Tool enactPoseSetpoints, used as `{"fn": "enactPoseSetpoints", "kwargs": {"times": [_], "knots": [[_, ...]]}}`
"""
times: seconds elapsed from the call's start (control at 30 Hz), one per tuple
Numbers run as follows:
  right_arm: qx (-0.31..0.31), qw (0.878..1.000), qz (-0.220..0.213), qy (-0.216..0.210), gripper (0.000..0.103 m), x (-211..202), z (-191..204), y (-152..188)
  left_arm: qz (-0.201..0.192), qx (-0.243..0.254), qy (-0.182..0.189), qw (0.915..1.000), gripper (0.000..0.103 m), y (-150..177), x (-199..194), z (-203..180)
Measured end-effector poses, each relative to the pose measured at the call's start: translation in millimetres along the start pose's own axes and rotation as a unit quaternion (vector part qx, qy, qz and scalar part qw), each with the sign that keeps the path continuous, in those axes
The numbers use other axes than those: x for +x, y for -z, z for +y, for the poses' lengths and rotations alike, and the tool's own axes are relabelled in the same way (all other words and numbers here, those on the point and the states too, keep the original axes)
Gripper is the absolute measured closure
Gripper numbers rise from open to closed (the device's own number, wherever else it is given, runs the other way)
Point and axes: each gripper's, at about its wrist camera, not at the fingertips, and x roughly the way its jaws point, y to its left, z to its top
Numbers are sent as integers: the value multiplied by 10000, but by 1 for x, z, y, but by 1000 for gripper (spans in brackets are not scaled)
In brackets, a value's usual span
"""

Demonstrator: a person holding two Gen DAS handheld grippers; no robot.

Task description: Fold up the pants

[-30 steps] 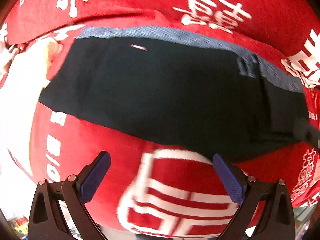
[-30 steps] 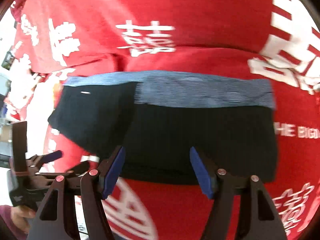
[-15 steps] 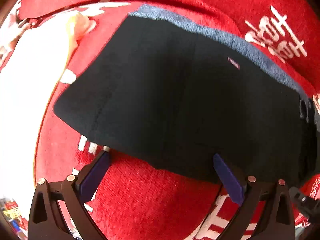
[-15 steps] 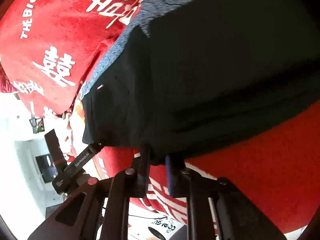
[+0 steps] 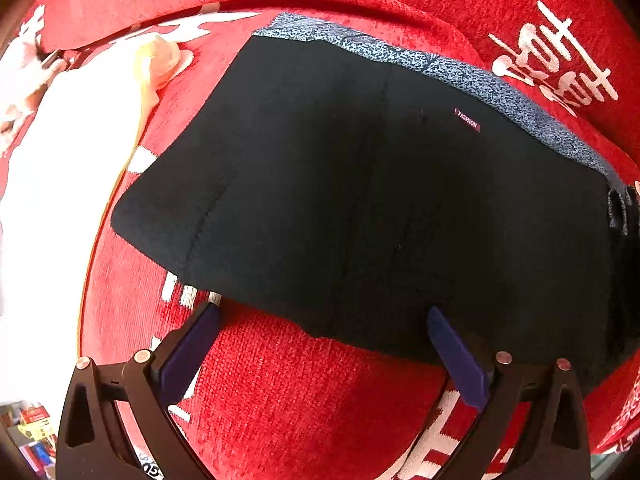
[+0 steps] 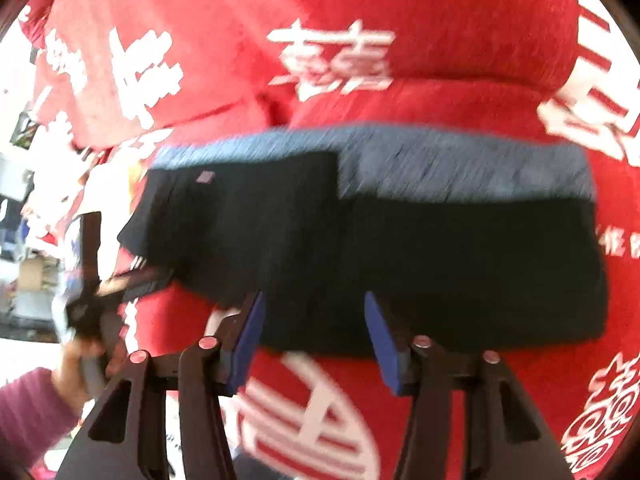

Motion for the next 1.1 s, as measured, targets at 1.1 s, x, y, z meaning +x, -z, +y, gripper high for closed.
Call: {"fn": "enactPoseSetpoints", "kwargs": {"times": [1.1], "knots": [[-468, 9966, 356, 577, 69, 9, 2, -6, 128, 299, 508, 9982, 0, 17, -19, -49]]}}
